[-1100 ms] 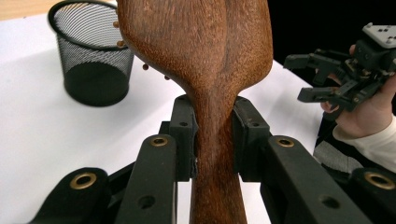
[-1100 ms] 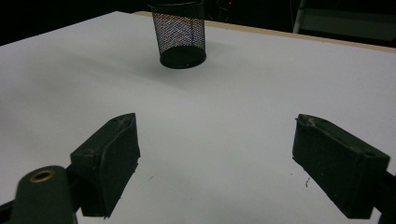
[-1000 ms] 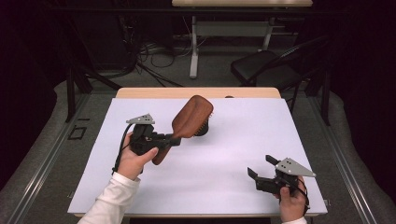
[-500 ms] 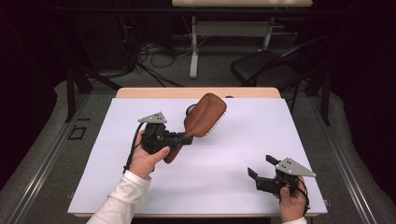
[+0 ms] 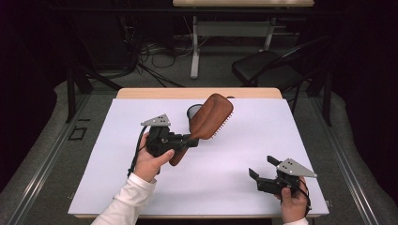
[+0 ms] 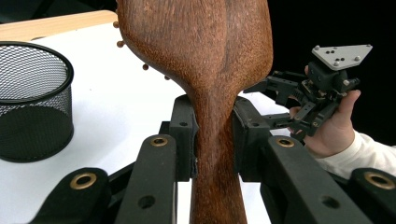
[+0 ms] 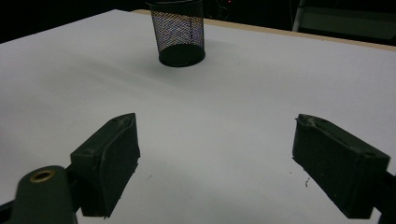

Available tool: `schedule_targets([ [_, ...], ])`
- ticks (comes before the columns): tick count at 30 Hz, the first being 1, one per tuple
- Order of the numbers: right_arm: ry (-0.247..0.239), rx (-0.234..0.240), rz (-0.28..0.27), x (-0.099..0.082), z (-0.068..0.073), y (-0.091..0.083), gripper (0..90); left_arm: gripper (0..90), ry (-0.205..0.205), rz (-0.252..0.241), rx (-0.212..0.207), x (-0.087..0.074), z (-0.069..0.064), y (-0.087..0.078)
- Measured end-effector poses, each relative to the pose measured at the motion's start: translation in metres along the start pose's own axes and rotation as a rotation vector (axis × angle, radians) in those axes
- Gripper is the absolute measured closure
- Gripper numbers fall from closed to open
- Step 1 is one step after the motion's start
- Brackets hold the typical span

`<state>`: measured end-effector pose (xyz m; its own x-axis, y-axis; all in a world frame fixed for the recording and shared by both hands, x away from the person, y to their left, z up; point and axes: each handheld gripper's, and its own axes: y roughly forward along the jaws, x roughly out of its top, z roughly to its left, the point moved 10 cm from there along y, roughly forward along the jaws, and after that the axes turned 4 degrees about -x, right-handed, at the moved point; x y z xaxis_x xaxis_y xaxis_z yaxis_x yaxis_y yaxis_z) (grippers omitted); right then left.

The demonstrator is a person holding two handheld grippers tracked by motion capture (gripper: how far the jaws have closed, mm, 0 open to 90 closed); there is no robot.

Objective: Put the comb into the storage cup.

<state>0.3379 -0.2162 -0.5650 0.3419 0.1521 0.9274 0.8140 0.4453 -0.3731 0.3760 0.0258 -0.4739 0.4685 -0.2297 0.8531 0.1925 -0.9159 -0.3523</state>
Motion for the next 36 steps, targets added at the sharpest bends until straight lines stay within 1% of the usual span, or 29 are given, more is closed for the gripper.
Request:
schedule_targets([
  [8, -0.006, 0.002, 0.009, -0.001, 0.001, 0.001, 14.0, 73.3, 0.005, -0.003, -0.02, -0.005, 0.0, 0.005],
  [13, -0.008, -0.002, 0.011, -0.002, 0.001, 0.001, 14.0, 73.4, -0.003, 0.004, -0.025, -0.009, 0.001, 0.008],
  [22, -0.007, -0.003, 0.014, -0.002, 0.001, 0.002, 14.0, 73.4, -0.003, -0.008, -0.019, -0.011, 0.003, 0.009],
  [24, -0.004, 0.0, 0.014, -0.002, 0.002, 0.002, 14.0, 73.4, -0.003, -0.014, -0.024, -0.012, 0.002, 0.009],
  [28, -0.004, 0.004, 0.025, -0.004, 0.003, 0.003, 13.9, 73.4, -0.005, -0.016, -0.018, -0.013, 0.004, 0.01],
  [34, 0.0, 0.004, 0.021, -0.004, 0.003, 0.005, 13.9, 73.4, -0.005, -0.017, -0.015, -0.015, 0.005, 0.009],
  [36, 0.002, 0.003, 0.026, -0.004, 0.002, 0.004, 13.8, 73.4, -0.011, -0.022, -0.016, -0.015, 0.005, 0.009],
])
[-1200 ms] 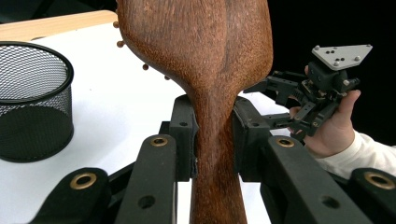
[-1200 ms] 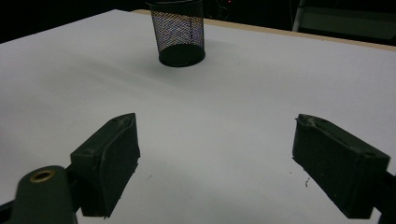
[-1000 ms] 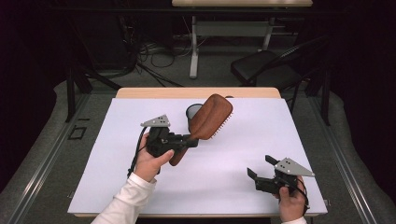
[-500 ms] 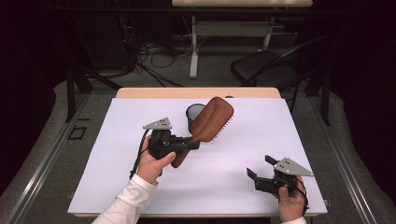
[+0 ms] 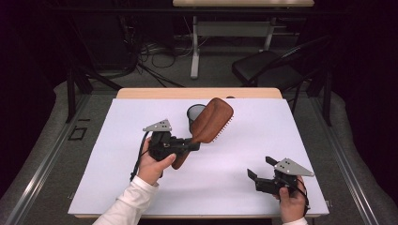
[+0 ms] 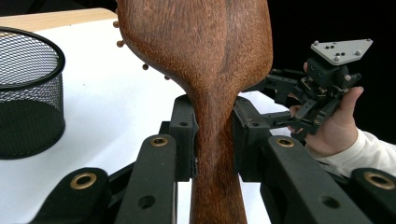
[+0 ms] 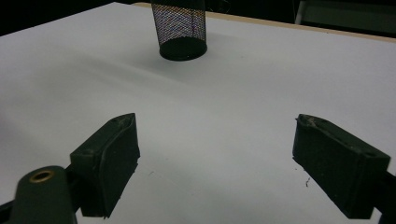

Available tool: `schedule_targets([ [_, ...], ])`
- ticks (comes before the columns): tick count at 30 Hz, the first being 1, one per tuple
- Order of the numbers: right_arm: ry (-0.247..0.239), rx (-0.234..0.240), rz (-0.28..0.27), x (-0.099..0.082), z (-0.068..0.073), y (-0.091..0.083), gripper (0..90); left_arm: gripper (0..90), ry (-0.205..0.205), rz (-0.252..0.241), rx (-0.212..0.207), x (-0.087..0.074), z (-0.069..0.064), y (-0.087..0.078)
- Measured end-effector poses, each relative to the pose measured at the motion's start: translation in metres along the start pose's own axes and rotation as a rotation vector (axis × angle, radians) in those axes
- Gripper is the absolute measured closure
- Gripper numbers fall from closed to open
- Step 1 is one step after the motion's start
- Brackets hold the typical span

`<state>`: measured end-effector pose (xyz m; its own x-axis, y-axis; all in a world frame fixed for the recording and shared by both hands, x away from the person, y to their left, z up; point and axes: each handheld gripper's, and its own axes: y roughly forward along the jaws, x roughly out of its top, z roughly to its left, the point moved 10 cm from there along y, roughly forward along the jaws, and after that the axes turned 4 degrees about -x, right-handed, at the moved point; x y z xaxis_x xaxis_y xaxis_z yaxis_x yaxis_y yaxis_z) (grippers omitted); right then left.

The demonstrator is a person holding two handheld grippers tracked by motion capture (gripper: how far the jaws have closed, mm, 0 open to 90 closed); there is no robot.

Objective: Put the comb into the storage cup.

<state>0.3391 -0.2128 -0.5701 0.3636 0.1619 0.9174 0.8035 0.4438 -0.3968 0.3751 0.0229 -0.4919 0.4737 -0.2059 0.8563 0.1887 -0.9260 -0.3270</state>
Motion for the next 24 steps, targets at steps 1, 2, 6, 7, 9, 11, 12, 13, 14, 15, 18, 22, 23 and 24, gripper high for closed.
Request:
schedule_targets([
  [1, 0.003, 0.0, 0.003, 0.0, 0.0, -0.0004, 13.9, 73.4, 0.001, 0.001, 0.001, -0.0001, 0.0002, -0.0002],
  [2, 0.0, -0.004, -0.001, 0.0008, -0.0008, -0.0006, 13.8, 73.4, 0.003, 0.0, 0.004, -0.0001, 0.0005, -0.0005],
  [6, 0.003, -0.001, -0.005, 0.0027, 0.0004, -0.0005, 13.7, 73.4, 0.003, -0.004, 0.002, 0.0001, 0.0006, -0.0013],
  [7, 0.001, -0.001, -0.002, 0.0029, 0.0, -0.0004, 13.7, 73.4, 0.002, -0.003, 0.002, 0.0, 0.0006, -0.0015],
  [9, 0.011, 0.001, 0.005, 0.0033, 0.0, 0.0003, 13.7, 73.4, 0.003, -0.004, 0.005, -0.0001, 0.0007, -0.0017],
  [11, 0.013, 0.003, 0.009, 0.0046, -0.0012, 0.0006, 13.5, 73.3, 0.002, -0.004, 0.005, -0.0003, 0.0008, -0.0019],
  [12, 0.022, 0.005, 0.007, 0.0056, -0.0012, 0.001, 13.5, 73.3, 0.0, -0.003, 0.004, -0.0003, 0.0008, -0.0021],
  [13, 0.024, 0.011, 0.016, 0.0061, -0.0015, 0.0008, 13.4, 73.4, 0.0, -0.004, 0.002, -0.0003, 0.0007, -0.0021],
  [14, 0.034, 0.012, 0.016, 0.007, -0.0016, 0.0012, 12.9, 73.3, 0.0, -0.003, 0.002, -0.0003, 0.0004, -0.0021],
  [15, 0.041, 0.015, 0.019, 0.008, -0.0015, 0.0017, 11.9, 73.4, -0.001, -0.004, 0.002, -0.0003, 0.0002, -0.0022],
  [18, 0.051, 0.026, 0.051, 0.0078, -0.0006, 0.0032, 7.3, 73.4, 0.001, -0.003, 0.003, -0.0003, -0.0003, -0.0025],
  [22, 0.048, 0.04, 0.089, 0.0083, 0.0022, 0.0055, 2.9, 73.3, 0.001, -0.008, 0.005, 0.0002, -0.0006, -0.0033],
  [23, 0.049, 0.041, 0.097, 0.0089, 0.0031, 0.0064, 1.0, 73.3, 0.001, -0.008, 0.006, 0.0002, -0.0005, -0.0037],
  [24, 0.043, 0.041, 0.107, 0.0095, 0.0033, 0.0073, 0.1, 73.3, 0.0, -0.008, 0.005, 0.0002, -0.0005, -0.004],
])
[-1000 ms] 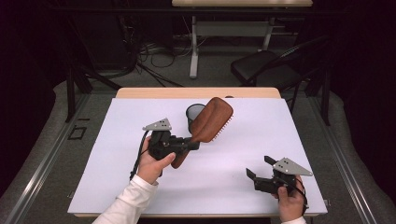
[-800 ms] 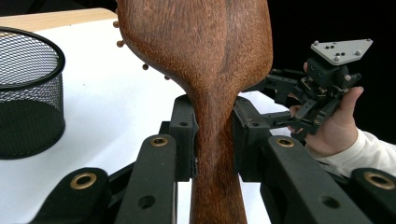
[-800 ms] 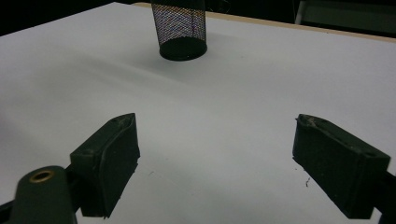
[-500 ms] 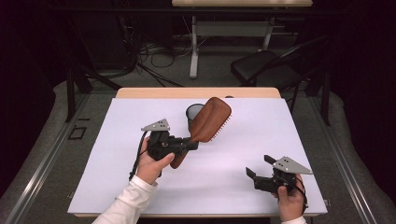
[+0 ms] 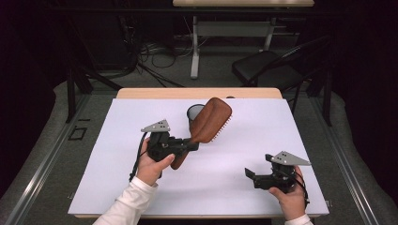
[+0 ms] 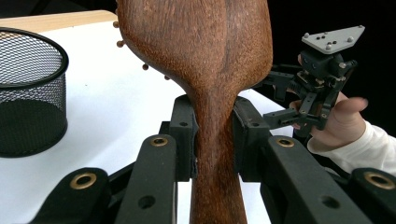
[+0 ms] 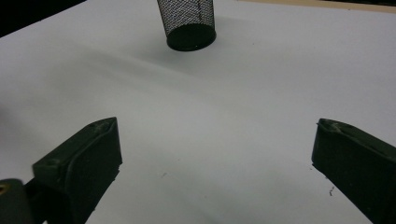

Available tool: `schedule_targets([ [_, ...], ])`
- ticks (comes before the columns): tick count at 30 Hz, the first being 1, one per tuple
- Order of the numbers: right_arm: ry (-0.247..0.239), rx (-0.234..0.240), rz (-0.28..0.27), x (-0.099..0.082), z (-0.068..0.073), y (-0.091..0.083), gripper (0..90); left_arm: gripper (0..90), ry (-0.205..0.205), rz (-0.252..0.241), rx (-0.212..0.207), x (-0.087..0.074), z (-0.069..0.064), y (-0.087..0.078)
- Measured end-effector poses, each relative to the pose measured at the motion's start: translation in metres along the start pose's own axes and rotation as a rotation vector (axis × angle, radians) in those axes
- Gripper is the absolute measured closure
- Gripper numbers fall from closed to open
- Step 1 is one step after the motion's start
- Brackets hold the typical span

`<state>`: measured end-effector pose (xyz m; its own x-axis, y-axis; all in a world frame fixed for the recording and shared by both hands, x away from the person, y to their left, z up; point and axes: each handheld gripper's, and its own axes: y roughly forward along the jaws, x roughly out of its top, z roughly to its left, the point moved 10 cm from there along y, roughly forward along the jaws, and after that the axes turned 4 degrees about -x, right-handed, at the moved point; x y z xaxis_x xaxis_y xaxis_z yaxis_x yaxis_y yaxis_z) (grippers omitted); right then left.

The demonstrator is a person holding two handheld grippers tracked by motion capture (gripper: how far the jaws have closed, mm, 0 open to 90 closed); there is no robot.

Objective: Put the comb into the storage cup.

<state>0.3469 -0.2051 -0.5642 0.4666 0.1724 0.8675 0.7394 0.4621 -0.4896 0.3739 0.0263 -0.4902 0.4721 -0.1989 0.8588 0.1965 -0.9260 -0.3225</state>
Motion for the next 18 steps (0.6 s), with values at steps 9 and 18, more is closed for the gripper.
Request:
schedule_targets([
  [9, 0.045, -0.015, 0.093, 0.002, 0.004, 0.009, 0.0, 73.3, -0.001, -0.007, 0.003, 0.001, 0.001, -0.002],
  [18, 0.021, 0.005, 0.102, 0.018, 0.008, 0.01, 0.0, 73.3, -0.002, -0.018, 0.009, 0.003, 0.002, -0.005],
])
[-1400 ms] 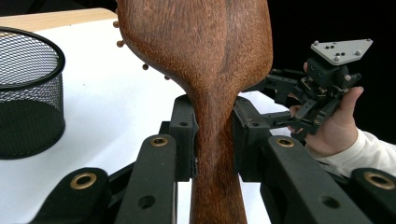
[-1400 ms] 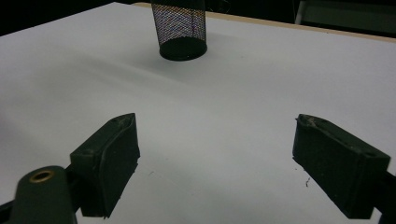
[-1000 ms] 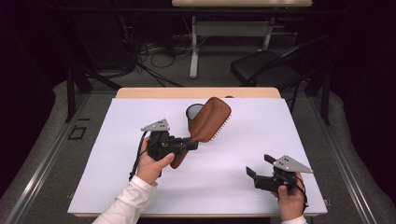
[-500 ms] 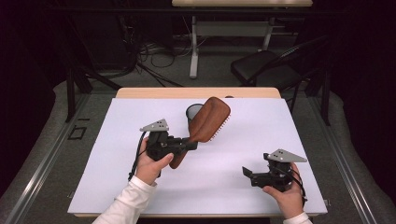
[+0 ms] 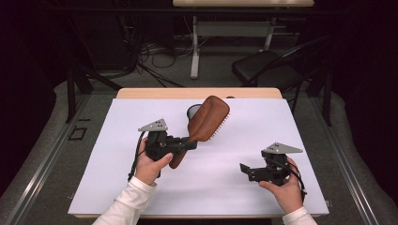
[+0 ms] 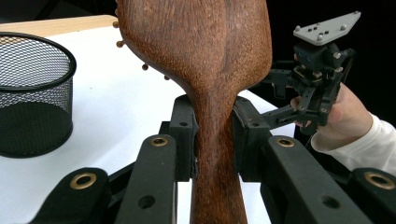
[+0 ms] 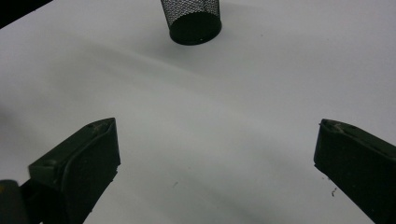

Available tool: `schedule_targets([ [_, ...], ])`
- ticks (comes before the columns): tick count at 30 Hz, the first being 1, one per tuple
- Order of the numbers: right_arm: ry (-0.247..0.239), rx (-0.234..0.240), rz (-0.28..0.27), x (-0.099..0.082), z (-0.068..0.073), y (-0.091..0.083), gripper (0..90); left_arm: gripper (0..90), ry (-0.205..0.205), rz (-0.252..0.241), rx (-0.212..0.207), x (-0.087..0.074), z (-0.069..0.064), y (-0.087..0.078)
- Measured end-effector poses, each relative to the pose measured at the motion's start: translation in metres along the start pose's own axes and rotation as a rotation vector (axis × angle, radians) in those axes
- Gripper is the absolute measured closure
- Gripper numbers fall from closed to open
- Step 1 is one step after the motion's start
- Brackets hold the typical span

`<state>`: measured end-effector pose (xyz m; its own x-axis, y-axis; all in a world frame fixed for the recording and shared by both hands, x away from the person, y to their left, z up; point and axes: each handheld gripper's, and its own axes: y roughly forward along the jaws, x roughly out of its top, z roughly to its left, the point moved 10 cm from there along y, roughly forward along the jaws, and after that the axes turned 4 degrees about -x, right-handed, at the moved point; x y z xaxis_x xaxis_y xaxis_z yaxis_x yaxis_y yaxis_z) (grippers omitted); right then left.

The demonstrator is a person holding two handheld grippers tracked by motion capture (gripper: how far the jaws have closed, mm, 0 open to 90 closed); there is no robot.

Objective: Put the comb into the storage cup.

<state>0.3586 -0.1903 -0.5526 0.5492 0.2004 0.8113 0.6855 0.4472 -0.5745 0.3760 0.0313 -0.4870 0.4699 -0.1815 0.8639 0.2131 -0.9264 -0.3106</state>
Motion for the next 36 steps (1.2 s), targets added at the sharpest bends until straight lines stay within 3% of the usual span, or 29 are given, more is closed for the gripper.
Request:
schedule_targets([
  [14, -0.011, 0.059, 0.015, 0.03, 0.013, 0.004, 0.0, 73.3, 0.001, -0.004, 0.006, 0.0, 0.002, -0.001],
  [31, 0.039, 0.108, -0.008, 0.072, 0.022, 0.005, 1.5, 73.3, -0.001, -0.013, 0.013, 0.0, 0.004, -0.002],
  [36, 0.035, 0.118, -0.012, 0.084, 0.025, 0.006, 2.3, 73.3, 0.0, -0.013, 0.014, 0.0, 0.004, -0.002],
])
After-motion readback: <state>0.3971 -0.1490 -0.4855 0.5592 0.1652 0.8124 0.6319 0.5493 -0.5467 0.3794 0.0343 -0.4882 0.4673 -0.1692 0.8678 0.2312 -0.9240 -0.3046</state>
